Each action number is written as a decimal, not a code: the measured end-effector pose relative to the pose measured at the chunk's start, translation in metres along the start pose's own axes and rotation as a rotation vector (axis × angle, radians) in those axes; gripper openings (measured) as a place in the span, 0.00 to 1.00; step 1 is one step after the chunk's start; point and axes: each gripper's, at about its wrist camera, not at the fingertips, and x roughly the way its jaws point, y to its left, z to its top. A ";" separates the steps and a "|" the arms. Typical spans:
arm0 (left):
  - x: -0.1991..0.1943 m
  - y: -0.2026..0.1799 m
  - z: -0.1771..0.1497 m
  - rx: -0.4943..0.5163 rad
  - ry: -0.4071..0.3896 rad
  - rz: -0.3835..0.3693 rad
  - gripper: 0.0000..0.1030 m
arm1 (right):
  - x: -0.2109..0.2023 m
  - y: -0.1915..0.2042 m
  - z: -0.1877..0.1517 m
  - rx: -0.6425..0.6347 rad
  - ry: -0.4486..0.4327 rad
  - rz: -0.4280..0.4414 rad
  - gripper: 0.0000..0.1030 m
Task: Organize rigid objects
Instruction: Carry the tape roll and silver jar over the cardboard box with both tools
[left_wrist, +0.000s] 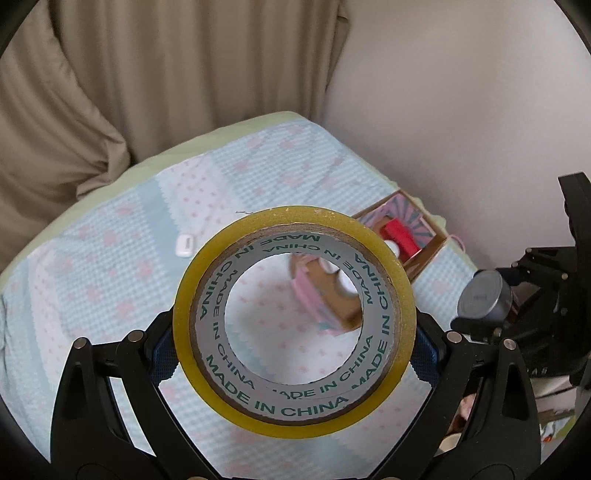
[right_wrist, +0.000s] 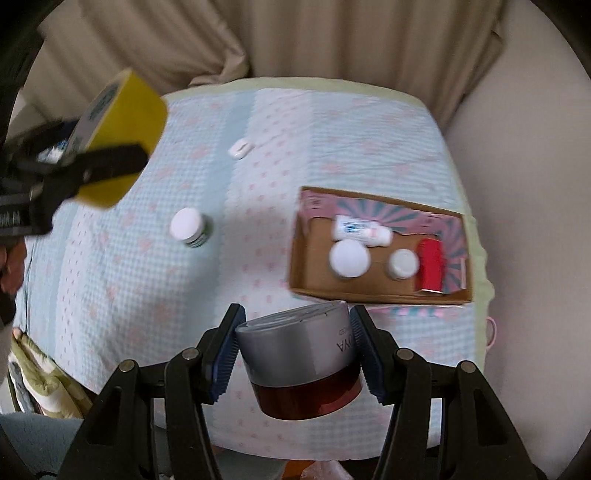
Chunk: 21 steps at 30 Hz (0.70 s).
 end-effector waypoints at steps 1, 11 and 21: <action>0.005 -0.007 0.003 -0.009 0.002 -0.001 0.94 | -0.002 -0.016 0.001 0.015 -0.005 0.007 0.53; 0.090 -0.069 0.019 -0.158 0.087 0.030 0.94 | 0.029 -0.120 0.018 0.049 0.015 0.065 0.53; 0.198 -0.105 0.003 -0.238 0.239 0.057 0.93 | 0.119 -0.198 0.024 0.171 0.123 0.178 0.53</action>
